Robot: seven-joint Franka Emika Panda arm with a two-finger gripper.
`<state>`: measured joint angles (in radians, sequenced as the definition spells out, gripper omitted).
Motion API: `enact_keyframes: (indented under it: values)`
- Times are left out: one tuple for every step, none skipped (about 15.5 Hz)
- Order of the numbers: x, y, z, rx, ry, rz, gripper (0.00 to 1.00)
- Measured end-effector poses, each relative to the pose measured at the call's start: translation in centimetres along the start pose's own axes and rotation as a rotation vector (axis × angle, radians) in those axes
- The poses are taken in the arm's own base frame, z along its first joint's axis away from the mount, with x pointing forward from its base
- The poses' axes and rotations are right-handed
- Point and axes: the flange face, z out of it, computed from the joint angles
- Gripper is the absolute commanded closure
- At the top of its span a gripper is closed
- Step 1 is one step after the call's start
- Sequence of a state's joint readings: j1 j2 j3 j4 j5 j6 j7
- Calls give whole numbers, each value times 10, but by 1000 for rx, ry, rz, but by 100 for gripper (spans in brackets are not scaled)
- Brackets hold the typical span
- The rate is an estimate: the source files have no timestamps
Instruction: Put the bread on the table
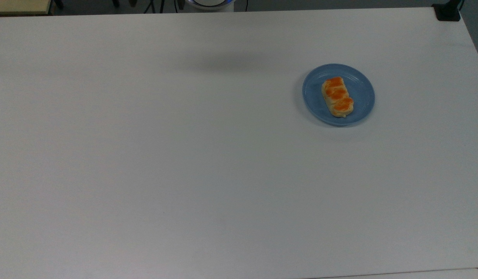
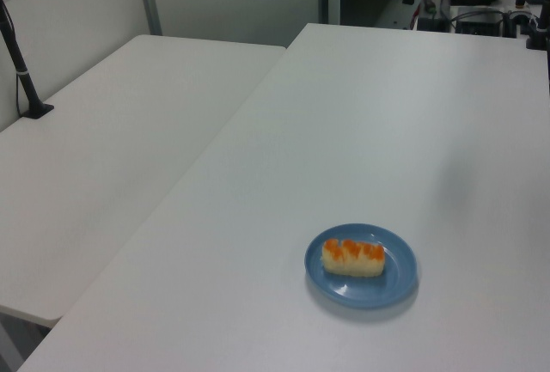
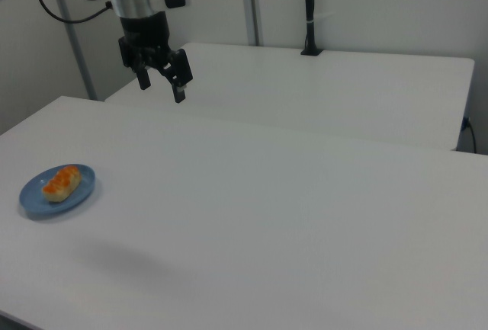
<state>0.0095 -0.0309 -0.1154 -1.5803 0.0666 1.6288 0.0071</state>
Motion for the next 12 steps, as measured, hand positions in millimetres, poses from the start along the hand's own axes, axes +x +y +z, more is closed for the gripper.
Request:
enact_keyframes:
  values:
    - [0,6,0,-1,1,0,0]
    - [0,6,-1,-1,1,0,0]
    - [0,6,0,-1,1,0,0]
    - [0,6,-1,-1,1,0,0]
    - [0,6,-1,-1,1,0,0]
    - [0,6,0,-1,1,0,0]
    - [0,6,0,-1,1,0,0]
    - [0,6,-1,-1,1,0,0]
    - [0,6,-1,-1,1,0,0]
    - [0,6,-1,-1,1,0,0]
    - [0,6,-1,-1,1,0,0]
    - [0,5,0,0,1,-2,0]
